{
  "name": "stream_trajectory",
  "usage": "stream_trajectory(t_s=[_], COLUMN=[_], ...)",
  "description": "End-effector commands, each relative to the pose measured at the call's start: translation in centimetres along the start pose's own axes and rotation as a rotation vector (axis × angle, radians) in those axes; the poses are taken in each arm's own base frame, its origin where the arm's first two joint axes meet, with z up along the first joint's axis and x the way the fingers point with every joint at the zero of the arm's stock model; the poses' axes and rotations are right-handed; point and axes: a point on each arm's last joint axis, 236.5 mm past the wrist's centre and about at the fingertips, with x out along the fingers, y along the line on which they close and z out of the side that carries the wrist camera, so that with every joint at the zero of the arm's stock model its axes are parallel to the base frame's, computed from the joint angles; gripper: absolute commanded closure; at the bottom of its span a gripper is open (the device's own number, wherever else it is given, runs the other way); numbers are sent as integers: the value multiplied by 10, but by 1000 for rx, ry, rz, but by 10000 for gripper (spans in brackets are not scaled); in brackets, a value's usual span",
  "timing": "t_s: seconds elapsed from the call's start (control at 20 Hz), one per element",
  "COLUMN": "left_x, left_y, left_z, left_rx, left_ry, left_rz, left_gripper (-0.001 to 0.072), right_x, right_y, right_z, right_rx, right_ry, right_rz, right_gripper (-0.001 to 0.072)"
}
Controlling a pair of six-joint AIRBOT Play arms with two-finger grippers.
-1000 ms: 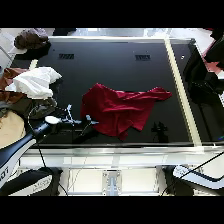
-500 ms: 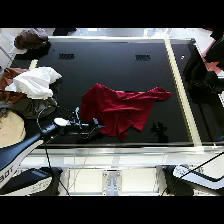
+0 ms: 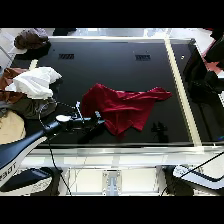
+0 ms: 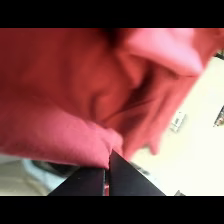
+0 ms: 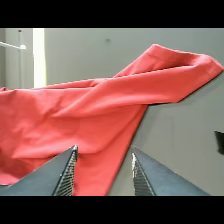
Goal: Fold the shirts.
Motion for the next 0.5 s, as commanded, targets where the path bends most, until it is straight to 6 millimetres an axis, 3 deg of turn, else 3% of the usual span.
stream_trajectory(t_s=[0.0, 0.1, 0.25, 0.35, 0.45], left_x=[-9, -18, -29, -32, -33], left_y=[-21, -29, -43, -48, -49], left_z=[8, 11, 13, 13, 13], left_rx=[53, 91, 118, 126, 128], left_ry=[-32, -47, -71, -76, -78], left_rz=[-46, -55, -87, -99, -101], left_gripper=[698, 697, 698, 698, 698], right_x=[10, 31, 79, 115, 150], right_y=[-34, -54, -79, -75, -70], right_z=[-15, -38, -77, -90, -86], right_rx=[-2, 59, 179, 233, 287], right_ry=[38, 69, 123, 170, 165], right_rz=[-103, -120, -108, -47, 7], right_gripper=[328, 328, 328, 328, 327])
